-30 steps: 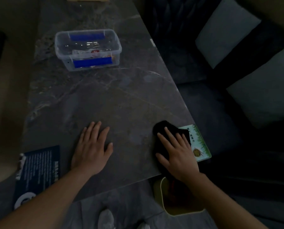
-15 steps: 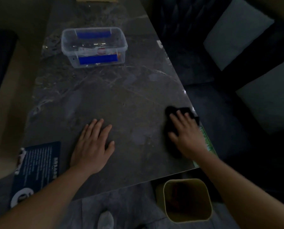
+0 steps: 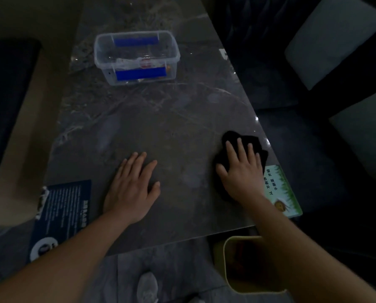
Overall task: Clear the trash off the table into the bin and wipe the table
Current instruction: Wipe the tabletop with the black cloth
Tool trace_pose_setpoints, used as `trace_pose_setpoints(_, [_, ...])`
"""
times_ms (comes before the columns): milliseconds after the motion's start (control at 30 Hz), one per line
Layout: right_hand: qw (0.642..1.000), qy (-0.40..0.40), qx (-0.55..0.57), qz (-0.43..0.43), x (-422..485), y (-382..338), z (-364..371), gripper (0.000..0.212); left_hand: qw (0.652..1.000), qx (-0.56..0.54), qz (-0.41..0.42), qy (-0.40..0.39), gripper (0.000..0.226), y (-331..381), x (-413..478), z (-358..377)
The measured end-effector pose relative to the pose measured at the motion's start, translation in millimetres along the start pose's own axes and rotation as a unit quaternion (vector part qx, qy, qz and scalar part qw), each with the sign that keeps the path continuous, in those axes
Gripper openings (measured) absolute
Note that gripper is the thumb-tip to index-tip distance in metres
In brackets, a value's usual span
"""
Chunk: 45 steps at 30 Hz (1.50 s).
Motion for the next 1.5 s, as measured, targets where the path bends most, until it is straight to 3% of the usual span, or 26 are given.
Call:
trace_pose_setpoints(167, [0.989,0.018,-0.031,-0.141,-89,-42,61,0.081,1.0,-0.004,0.0,0.005,0.064,0,1,0])
trace_pose_setpoints(233, [0.983,0.008,-0.067,-0.169,-67,-36,53,0.08,1.0,-0.001,0.005,0.006,0.064,0,2,3])
trace_pose_setpoints(367, [1.0,-0.004,-0.001,-0.022,10,-24,-8,0.074,1.0,-0.001,-0.001,0.005,0.064,0,0,2])
trace_pose_setpoints(433, [1.0,0.016,0.015,-0.022,1,-32,3,0.075,1.0,-0.005,0.004,0.006,0.064,1,-1,0])
trace_pose_setpoints(567, [0.982,0.014,-0.038,-0.186,-81,-48,61,0.078,1.0,0.001,-0.002,0.01,0.063,1,0,1])
trace_pose_setpoints(633, [0.972,0.02,-0.084,-0.217,-58,-34,51,0.076,1.0,0.003,0.0,0.011,0.063,0,1,3])
trace_pose_setpoints(767, [1.0,-0.005,0.002,-0.031,21,-32,-6,0.073,1.0,0.002,-0.005,0.008,0.063,-1,0,4])
trace_pose_setpoints(800, [1.0,0.003,0.019,-0.017,22,-42,-3,0.073,1.0,0.0,-0.003,0.007,0.062,-1,0,4])
trace_pose_setpoints(933, [0.976,0.023,-0.051,-0.212,-46,-72,49,0.074,1.0,-0.019,0.001,0.01,0.058,-2,1,4])
trace_pose_setpoints(1000, [0.964,0.009,-0.082,-0.251,-28,-55,38,0.073,1.0,-0.027,0.0,0.012,0.056,-3,1,5])
trace_pose_setpoints(1100, [0.993,-0.028,-0.038,-0.105,39,-38,-16,0.071,0.999,-0.032,0.003,0.011,0.054,-1,0,3])
trace_pose_setpoints(1167, [0.998,-0.034,-0.002,-0.055,51,-51,-21,0.073,0.999,-0.04,0.001,0.009,0.054,0,-1,0])
trace_pose_setpoints(1200, [0.997,-0.017,-0.017,-0.068,40,-60,-8,0.074,0.999,-0.046,0.001,0.009,0.054,-1,0,0])
trace_pose_setpoints(1300, [0.97,0.006,-0.077,-0.232,-35,-71,49,0.072,0.999,-0.049,0.004,0.013,0.055,-1,0,2])
trace_pose_setpoints(1367, [0.952,-0.001,-0.112,-0.284,-31,-52,45,0.069,0.999,-0.042,0.0,0.016,0.054,-1,1,3])
trace_pose_setpoints(1433, [0.967,0.021,-0.117,-0.224,17,-32,16,0.07,0.999,-0.042,0.007,0.016,0.053,-2,2,5])
trace_pose_setpoints(1500, [0.996,-0.012,-0.039,-0.073,57,-23,-17,0.072,0.999,-0.043,0.002,0.013,0.053,-2,0,5])
Point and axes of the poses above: each hand's wrist, its own x-axis towards the middle knuckle, its own z-axis out of the palm, y = z × x, the point moved 1 cm from there along x, towards the middle knuckle, and after that the axes turned 15 degrees about -y, right-handed, at the moved point
